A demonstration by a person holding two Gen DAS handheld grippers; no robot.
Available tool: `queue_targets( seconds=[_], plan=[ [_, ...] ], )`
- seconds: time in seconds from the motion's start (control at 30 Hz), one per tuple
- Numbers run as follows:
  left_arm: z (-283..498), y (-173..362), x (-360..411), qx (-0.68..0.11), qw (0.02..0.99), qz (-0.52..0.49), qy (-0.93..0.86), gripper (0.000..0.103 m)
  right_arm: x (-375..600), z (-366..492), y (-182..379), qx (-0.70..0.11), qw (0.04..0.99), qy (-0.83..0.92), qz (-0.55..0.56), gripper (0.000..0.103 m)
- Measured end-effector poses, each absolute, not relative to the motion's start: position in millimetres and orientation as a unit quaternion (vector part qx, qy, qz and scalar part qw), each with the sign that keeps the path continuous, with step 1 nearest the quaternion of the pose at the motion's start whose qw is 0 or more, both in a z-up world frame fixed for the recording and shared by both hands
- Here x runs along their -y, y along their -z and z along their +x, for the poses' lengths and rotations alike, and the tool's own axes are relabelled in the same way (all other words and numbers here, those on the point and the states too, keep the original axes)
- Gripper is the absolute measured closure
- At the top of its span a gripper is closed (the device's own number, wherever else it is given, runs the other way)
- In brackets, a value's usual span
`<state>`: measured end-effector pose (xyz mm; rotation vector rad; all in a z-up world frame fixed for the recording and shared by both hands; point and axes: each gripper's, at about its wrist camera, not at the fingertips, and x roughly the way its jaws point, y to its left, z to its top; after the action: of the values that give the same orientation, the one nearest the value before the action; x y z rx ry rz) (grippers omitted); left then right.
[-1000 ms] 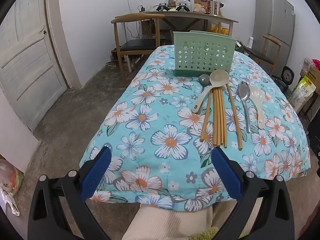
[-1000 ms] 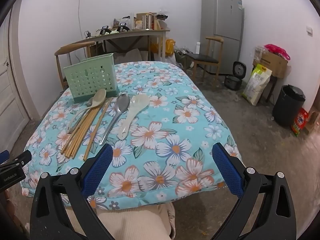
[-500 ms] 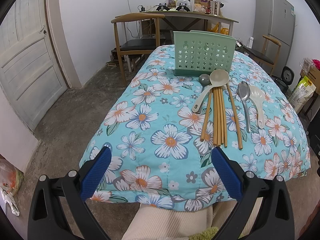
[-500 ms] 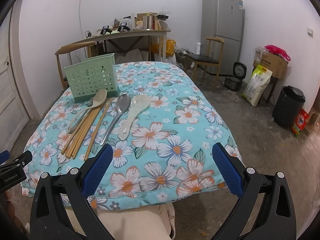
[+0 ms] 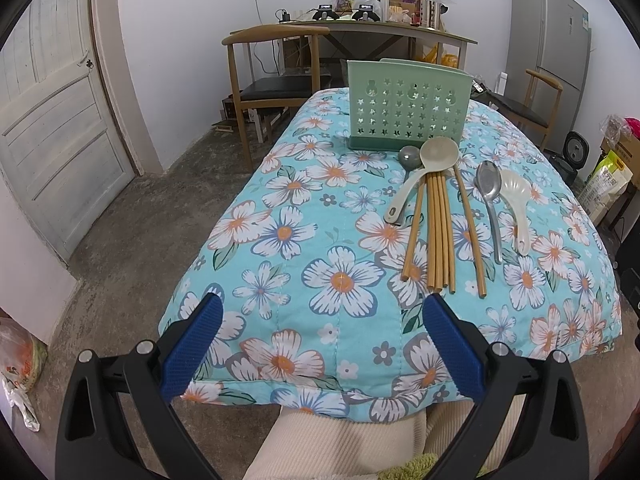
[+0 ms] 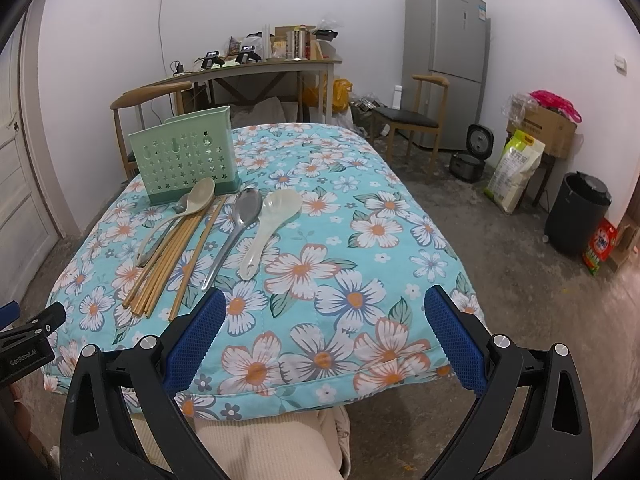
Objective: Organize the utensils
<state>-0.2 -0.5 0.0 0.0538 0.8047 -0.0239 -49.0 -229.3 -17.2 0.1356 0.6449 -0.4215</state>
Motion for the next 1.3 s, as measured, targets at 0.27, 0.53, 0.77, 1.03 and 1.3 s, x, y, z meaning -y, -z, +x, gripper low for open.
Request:
queue_targets(
  seconds=[0.27,0.53,0.77,1.03,1.3],
  plan=[
    [-0.1,0.1,0.6,-0.392,0.919,0.026,0.012,0.006,229.1,-49.0,16.9,-0.314,0.925,0.206,0.066,0.008],
    [0.0,0.1,0.6,-0.392,0.919,0.026,0.012,0.006,229.1,-49.0,17.0,-0.314,0.925,0.206,0.065,0.008],
    [-0.2,-0.1,0.7,-0.393,0.919,0.026,0.011,0.006,229.7,-48.1,18.0,-0.314,0.925,0.205,0.065,0.008],
    [-0.1,0.0,0.7,-0.393,0.919,0.027,0.012,0.006,230.4,-47.4,18.3,-0.314,0.925,0.205,0.066,0.008],
    [-2.7,-0.5,-2.2,-0.394,0.919,0.027,0.012,0.006,231.0,-47.3,19.6,-0.314,0.924,0.206,0.065,0.008]
  ],
)
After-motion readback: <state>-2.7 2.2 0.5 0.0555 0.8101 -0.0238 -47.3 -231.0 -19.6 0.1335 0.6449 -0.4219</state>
